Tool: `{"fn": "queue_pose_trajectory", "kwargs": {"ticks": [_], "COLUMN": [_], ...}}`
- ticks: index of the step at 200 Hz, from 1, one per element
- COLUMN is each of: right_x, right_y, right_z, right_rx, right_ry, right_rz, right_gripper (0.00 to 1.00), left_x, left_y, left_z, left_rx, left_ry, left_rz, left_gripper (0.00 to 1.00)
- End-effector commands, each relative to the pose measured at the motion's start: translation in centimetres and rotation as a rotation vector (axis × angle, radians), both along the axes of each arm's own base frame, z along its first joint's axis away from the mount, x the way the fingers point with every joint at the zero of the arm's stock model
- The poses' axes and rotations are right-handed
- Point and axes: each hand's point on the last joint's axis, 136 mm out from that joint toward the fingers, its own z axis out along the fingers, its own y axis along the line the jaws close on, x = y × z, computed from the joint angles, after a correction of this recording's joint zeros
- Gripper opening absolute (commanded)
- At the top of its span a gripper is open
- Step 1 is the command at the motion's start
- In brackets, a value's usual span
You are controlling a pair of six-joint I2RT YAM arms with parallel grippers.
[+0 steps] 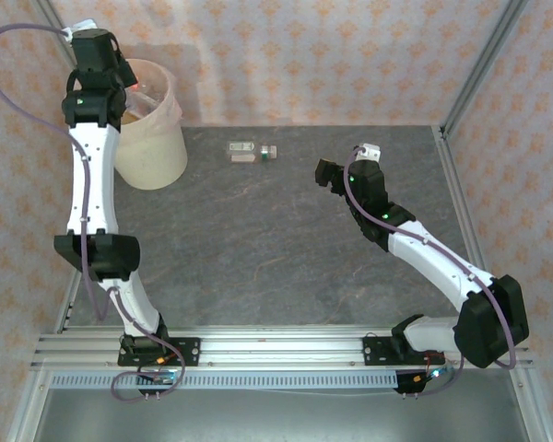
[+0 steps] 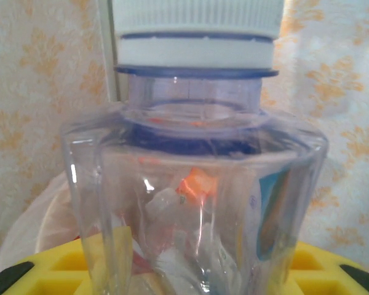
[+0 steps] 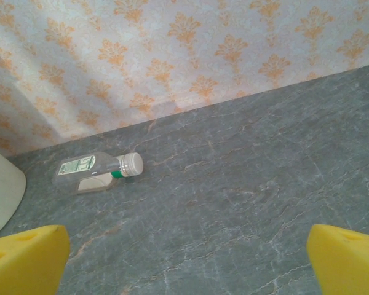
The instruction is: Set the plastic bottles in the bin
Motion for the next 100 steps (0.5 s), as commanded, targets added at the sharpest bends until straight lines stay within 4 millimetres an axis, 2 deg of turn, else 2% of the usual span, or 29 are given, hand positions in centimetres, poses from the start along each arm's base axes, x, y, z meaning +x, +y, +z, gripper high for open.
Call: {"fn": "queue_pose_trajectory", "kwargs": {"ticks": [1,28,71,100], "right_x": [0.4,0.2,0.3,0.6], "right_y": [0.3,0.1,-0.1,0.2], "right_z": [2.0,1.9,1.4,1.0], "right_rx": [0.05,0.044,0.029,0.022], "right_ry": [-0.04,-0.036,-0.029,-0.015], "right_rz": [0.005,0.002,-0.012,-0.005], "right_gripper": [0.99,0.99,0.99,0.99], "left_x": [1.7,2.9,4.9,7.2], "left_y": [0.9,1.5,0.2,1.1], "left_z": [-3.3,-2.9,-1.0,-1.9], "left_rx": [-0.215,-0.266,-0.398,-0.432], "left_ry": [-0.02,-0.088,-0.216,-0.274], "left_rz": [0.062,0.072,0.002,0.042], "left_gripper": [0.36,0.36,0.37,0.37]}}
